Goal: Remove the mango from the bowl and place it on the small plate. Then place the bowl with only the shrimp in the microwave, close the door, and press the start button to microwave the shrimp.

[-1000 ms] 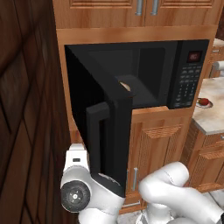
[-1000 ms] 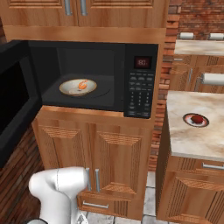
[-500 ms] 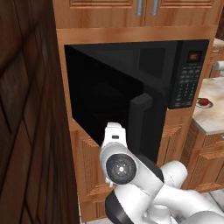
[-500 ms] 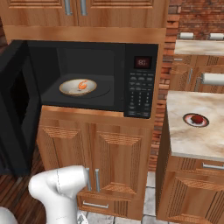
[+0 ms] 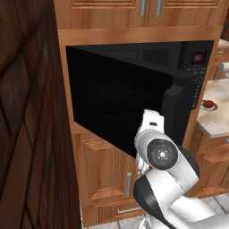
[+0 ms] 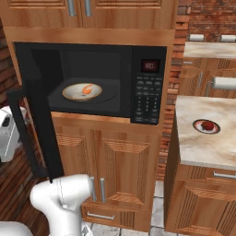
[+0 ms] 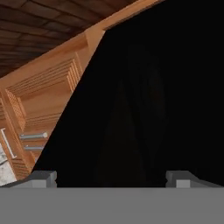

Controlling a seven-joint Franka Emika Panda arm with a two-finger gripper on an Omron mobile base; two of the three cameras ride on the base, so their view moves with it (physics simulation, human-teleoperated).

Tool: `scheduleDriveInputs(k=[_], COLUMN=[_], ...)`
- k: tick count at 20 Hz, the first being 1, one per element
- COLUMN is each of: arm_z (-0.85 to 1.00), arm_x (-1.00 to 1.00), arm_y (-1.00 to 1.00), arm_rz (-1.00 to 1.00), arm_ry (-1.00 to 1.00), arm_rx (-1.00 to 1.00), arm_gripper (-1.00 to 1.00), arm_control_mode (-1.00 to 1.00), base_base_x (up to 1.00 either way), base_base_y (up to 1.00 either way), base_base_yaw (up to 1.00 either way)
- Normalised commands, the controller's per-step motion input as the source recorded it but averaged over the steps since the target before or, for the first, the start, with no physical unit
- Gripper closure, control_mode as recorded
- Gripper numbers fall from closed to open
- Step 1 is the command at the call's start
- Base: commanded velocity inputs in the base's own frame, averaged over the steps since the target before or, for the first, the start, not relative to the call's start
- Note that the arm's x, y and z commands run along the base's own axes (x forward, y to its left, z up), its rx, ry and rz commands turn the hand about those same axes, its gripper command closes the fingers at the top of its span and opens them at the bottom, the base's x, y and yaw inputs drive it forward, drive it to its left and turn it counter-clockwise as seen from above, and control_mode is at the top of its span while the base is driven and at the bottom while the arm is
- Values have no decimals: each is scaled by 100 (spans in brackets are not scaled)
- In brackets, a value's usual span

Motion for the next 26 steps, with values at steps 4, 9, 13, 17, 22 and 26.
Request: scheduleDriveInputs(k=[4,9,13,17,22,26], arm_z=[29,9,0,0,0,0], arm_x=[29,37,60,70,61,48], arm_y=[-84,-63,-38,-29,-29,-29], arm_rz=[-11,-11,-7,-4,-3,-1], arm_ry=[0,-2,0,0,-1,-2], arm_rx=[4,2,2,3,3,2], arm_gripper=[-100,-100,-100,-100,-100,-100], arm_control_mode=[-100,-100,-100,-100,-100,-100], base_base_x=[0,0,0,0,0,0], base_base_y=[0,0,0,0,0,0], base_base_yaw=[0,0,0,0,0,0])
